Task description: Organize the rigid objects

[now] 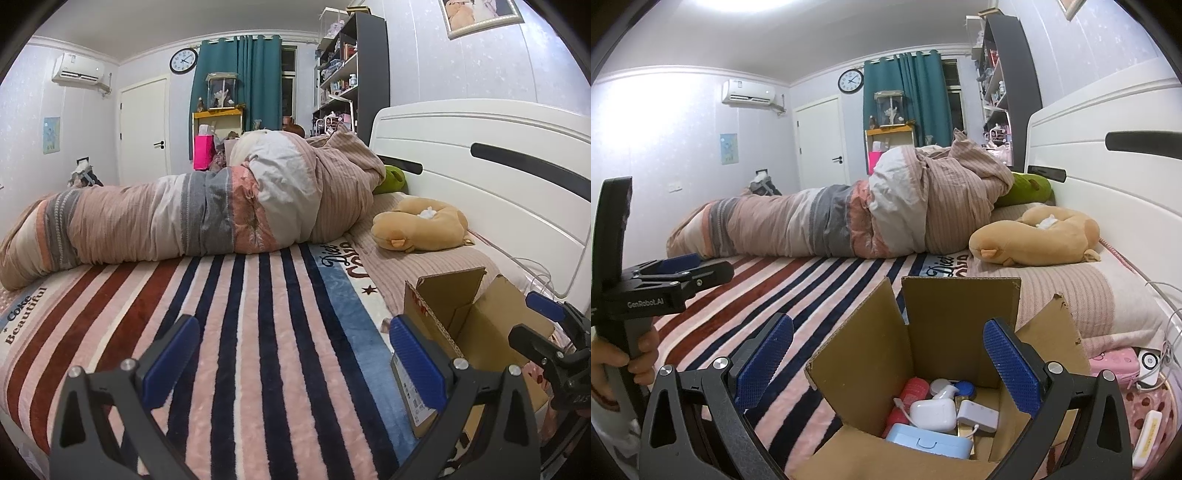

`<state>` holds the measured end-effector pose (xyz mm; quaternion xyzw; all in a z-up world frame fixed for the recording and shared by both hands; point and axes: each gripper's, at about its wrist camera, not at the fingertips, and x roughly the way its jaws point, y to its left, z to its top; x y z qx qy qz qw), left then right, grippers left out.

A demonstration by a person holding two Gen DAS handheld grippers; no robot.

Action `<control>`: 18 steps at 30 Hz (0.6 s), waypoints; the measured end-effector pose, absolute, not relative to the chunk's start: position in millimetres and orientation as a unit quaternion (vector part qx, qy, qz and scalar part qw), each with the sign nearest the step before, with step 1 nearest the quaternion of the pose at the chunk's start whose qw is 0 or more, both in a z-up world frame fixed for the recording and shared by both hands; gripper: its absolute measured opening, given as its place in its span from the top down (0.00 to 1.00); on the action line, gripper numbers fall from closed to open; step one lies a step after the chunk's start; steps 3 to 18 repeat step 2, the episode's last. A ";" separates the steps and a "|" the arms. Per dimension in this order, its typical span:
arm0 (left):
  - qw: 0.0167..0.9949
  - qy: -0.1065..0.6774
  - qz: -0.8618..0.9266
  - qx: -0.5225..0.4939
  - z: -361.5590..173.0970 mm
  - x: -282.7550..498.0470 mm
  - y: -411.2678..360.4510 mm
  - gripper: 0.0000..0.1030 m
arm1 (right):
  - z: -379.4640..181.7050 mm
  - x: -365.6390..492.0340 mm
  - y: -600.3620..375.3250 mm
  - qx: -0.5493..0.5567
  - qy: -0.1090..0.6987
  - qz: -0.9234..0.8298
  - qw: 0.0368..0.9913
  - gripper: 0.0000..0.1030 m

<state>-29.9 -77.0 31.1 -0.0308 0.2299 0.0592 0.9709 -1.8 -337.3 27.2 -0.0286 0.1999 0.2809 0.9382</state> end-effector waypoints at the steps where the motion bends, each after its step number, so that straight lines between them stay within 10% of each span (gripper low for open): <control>1: 0.971 0.230 0.061 -0.030 31.1 -30.0 -77.4 0.01 | 27.0 -1.6 -337.7 -0.029 0.200 0.281 0.938 0.00; 18: 0.971 0.230 0.062 -0.029 30.9 -30.1 -77.9 0.01 | 26.9 -1.7 -337.8 -0.029 0.200 0.281 0.938 0.00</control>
